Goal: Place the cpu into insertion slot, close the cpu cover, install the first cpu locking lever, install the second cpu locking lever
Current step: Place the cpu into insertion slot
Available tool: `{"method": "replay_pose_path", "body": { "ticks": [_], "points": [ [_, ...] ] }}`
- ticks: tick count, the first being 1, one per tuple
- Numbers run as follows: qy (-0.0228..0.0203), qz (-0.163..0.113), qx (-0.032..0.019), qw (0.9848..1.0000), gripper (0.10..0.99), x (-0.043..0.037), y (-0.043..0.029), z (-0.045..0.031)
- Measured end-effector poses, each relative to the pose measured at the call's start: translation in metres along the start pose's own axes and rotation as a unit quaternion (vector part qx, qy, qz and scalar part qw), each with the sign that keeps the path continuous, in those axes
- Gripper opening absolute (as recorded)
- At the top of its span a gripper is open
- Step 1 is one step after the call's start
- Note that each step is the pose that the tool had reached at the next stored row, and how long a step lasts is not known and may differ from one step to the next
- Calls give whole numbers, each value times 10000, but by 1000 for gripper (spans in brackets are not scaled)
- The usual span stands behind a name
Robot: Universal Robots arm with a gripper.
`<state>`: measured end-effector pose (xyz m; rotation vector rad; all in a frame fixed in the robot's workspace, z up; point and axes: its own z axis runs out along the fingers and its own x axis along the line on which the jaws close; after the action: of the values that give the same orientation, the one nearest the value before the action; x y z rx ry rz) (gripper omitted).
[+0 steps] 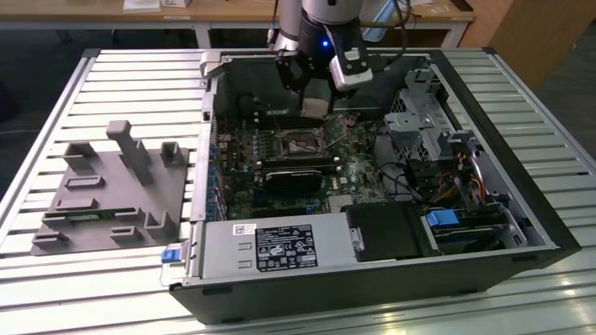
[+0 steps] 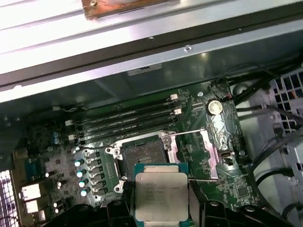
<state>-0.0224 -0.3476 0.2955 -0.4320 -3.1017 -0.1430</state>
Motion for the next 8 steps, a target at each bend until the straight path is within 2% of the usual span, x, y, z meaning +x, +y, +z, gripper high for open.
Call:
{"method": "replay_pose_path", "body": {
  "ticks": [4, 8],
  "points": [
    [-32, 358, -7, 9994, 537, 0, -2, 27],
    [-65, 724, -14, 9974, 537, -1, -5, 55]
  ]
}}
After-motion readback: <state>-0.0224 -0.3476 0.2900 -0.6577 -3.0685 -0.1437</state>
